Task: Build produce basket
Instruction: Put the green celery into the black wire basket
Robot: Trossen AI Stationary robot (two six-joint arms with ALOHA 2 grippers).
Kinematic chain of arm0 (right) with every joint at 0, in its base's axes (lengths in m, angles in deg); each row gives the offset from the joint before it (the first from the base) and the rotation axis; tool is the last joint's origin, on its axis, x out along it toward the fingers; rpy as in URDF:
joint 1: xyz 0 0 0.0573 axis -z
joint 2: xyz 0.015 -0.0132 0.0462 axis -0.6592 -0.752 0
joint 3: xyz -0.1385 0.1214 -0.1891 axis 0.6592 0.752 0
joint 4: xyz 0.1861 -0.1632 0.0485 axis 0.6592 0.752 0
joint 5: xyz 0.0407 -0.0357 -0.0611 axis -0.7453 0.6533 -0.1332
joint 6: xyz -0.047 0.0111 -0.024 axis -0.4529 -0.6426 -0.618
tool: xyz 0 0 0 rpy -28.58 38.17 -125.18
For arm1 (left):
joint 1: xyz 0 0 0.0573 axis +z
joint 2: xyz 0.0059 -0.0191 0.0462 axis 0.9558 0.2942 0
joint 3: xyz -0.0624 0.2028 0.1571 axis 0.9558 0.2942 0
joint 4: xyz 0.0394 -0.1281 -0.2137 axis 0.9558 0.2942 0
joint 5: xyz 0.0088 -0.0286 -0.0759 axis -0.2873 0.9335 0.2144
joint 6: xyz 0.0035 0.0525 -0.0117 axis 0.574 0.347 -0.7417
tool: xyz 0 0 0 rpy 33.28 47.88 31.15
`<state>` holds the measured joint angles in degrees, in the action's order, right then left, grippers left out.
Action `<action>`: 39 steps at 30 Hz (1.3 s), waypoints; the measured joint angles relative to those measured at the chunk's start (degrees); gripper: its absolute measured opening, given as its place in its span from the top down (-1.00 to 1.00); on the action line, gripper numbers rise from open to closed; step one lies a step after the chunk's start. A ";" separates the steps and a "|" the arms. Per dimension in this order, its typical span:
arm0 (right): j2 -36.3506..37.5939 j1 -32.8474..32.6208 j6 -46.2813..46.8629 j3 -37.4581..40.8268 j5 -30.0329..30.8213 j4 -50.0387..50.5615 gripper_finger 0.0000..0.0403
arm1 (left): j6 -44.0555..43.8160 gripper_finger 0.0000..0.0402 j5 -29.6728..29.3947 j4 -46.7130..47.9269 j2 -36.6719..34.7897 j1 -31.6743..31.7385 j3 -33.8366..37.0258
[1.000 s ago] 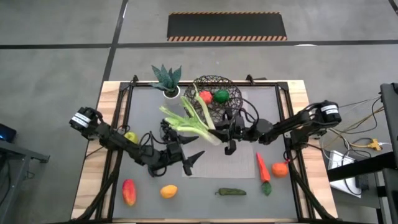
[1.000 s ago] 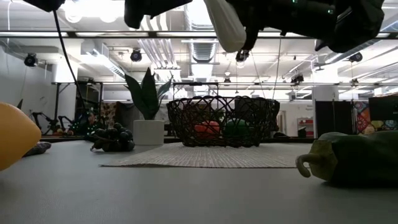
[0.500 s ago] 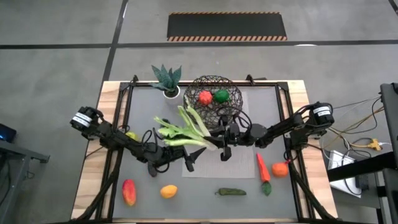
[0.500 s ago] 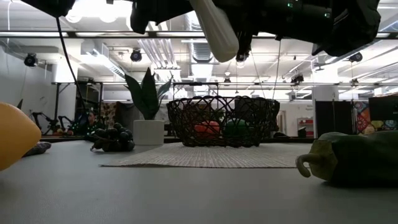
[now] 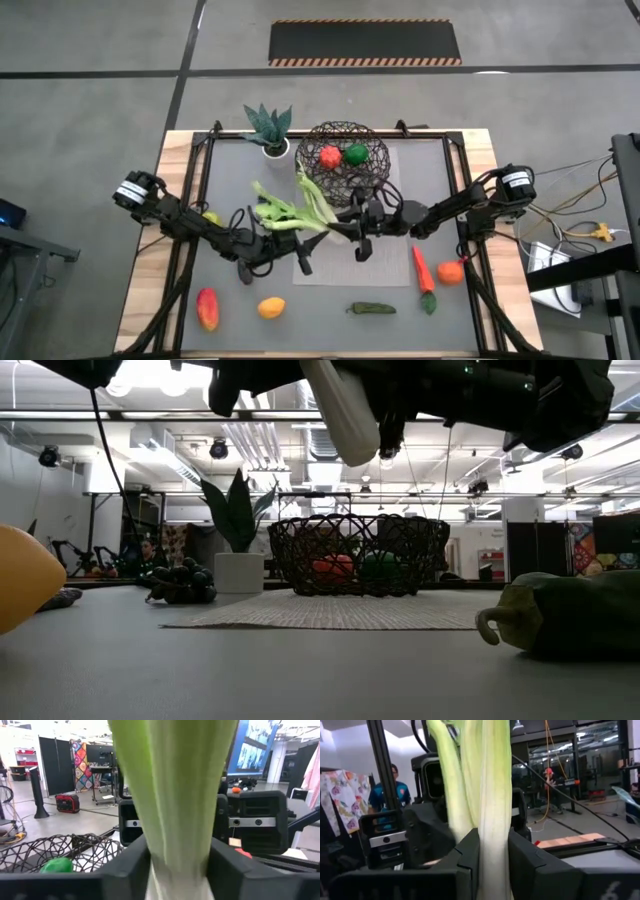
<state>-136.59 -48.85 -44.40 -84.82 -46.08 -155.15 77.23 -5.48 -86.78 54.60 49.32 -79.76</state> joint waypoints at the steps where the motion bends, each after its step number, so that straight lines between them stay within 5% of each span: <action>1: 0.00 -0.08 -0.03 0.02 0.00 0.24 0.63 | -0.02 0.45 -0.04 0.25 0.00 0.00 0.00; 6: 0.11 -0.42 0.19 0.02 0.13 2.23 0.25 | -0.64 0.69 0.60 3.26 -0.31 -0.26 -0.02; 12: 2.05 -0.72 1.72 0.02 0.26 8.31 -0.25 | -3.46 0.68 1.40 7.63 -0.85 -1.16 -0.02; 19: 5.25 -2.29 2.11 -6.29 0.58 27.97 -0.64 | -4.17 0.66 1.15 10.96 -1.06 -2.78 -0.02; 30: 8.17 -2.76 1.09 -13.93 6.25 48.99 -0.64 | -4.55 0.66 -3.38 14.78 -1.16 -5.02 -0.02; 39: 8.94 -3.22 0.62 -20.22 2.62 62.86 -0.59 | -4.55 0.66 -3.68 16.04 -1.16 -6.03 -0.04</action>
<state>-127.65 -52.07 -43.78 -105.03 -43.46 -92.30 72.68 -9.16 -70.74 53.44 43.29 -79.80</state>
